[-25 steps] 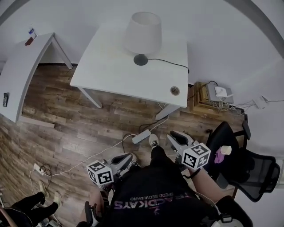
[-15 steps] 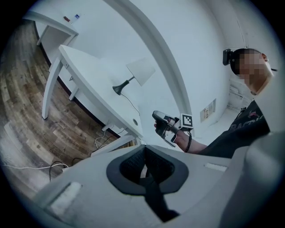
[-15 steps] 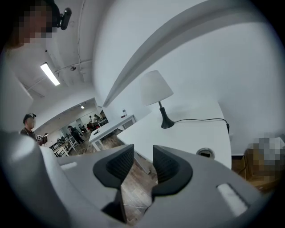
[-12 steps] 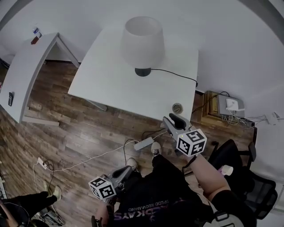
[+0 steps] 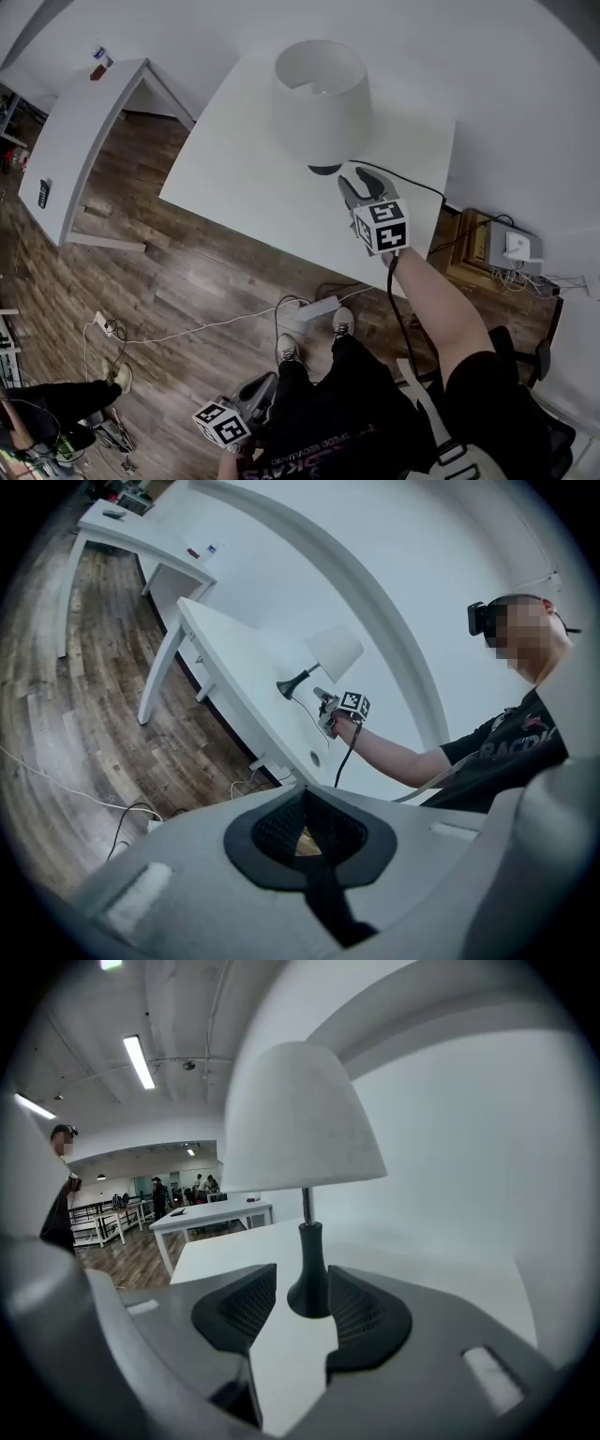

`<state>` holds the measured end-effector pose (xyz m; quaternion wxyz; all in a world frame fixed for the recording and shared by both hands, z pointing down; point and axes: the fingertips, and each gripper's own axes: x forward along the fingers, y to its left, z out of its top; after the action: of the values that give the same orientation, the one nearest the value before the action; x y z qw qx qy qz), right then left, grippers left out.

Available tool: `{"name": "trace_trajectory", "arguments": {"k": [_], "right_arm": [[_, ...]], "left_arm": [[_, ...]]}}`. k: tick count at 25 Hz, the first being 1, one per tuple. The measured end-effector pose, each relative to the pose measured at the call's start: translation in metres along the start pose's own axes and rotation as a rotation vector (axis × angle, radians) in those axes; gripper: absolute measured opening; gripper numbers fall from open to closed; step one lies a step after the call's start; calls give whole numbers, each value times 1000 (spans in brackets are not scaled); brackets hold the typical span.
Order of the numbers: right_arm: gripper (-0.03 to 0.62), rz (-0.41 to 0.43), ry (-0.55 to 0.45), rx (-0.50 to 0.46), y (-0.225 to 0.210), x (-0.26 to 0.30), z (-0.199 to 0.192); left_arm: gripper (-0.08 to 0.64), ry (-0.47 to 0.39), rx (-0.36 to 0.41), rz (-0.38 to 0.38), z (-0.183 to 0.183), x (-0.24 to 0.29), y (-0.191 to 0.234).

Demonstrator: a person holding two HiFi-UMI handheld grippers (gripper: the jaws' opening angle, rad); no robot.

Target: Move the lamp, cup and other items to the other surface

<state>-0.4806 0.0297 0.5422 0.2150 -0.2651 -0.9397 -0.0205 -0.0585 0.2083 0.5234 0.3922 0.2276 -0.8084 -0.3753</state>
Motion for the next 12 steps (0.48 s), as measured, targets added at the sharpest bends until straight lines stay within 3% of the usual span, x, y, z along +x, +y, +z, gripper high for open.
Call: {"name": "trace_trajectory", "arguments": {"k": [8,12], "right_arm": [[209,-24,1,-96,-9,84,2],[216,-14,-20,-94,-9,105,4]], "left_arm": [[3,-42,-66,91,-12,-18,7],[3,-31,-73,111,-15,-18,9]]}}
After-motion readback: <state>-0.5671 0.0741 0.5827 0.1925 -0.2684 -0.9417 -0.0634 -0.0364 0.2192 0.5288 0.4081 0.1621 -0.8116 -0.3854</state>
